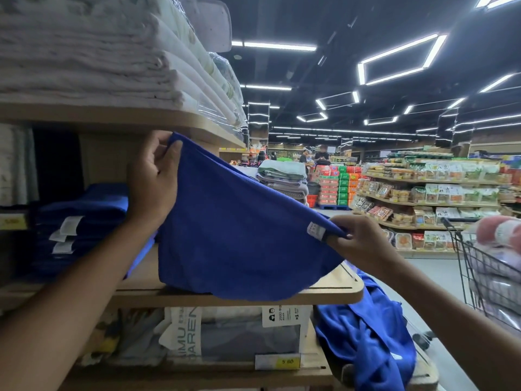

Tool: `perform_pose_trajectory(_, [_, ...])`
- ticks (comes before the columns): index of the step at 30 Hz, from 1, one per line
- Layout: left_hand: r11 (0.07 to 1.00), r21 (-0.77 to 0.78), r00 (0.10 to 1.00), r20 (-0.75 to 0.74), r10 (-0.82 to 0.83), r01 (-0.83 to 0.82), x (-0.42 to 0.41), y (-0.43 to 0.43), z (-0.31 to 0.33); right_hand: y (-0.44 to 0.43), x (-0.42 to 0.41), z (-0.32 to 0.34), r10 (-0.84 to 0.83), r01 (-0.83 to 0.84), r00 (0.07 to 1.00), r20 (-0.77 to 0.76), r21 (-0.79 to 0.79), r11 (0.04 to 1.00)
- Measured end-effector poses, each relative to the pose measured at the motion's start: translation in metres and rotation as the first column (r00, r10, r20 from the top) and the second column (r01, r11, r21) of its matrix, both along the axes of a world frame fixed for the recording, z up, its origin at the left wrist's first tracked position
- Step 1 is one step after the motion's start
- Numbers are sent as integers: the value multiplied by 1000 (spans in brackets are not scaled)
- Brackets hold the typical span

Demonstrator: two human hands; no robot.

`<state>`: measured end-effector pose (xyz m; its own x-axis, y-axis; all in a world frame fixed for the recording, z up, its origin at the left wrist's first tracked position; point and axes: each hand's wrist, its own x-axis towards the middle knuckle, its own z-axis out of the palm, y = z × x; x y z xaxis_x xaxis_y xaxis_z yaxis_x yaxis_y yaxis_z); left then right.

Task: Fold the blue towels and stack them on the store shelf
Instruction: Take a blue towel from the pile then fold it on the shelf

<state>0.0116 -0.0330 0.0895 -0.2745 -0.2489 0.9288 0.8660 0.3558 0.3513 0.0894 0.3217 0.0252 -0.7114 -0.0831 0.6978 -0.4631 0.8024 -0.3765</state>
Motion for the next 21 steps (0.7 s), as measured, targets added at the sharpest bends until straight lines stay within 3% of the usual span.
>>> perform_pose_trajectory(2, [999, 37, 1000, 1, -14, 14, 0, -7, -9, -1, 2, -3, 78, -98, 993, -94, -238, 966])
perform_pose_trajectory(4, [998, 61, 999, 12, -33, 32, 0, -12, -19, -4, 2, -6, 191, -222, 975, -115, -503, 835])
perform_pose_trajectory(6, [998, 60, 999, 36, -38, 36, -1, -16, -31, -6, 0, -10, 192, -177, 980, -48, -642, 746])
perform_pose_trajectory(11, [998, 57, 993, 118, -18, 11, -5, -22, -53, -10, -13, -21, 73, 33, 986, 153, -599, 800])
perform_pose_trajectory(14, [998, 66, 988, 156, -6, -4, -10, -27, -61, -10, -15, -22, 285, -69, 941, 183, -719, 692])
perform_pose_trajectory(17, [994, 110, 976, 215, -27, 3, -17, -33, -66, -6, -14, -23, 603, -225, 780, 167, -825, 519])
perform_pose_trajectory(18, [993, 122, 972, 233, -26, -2, -18, -35, -68, -6, -12, -21, 646, -245, 745, 166, -833, 497])
perform_pose_trajectory(21, [992, 127, 961, 272, -41, 7, -21, -38, -72, -7, -14, -21, 533, -158, 818, 218, -805, 572])
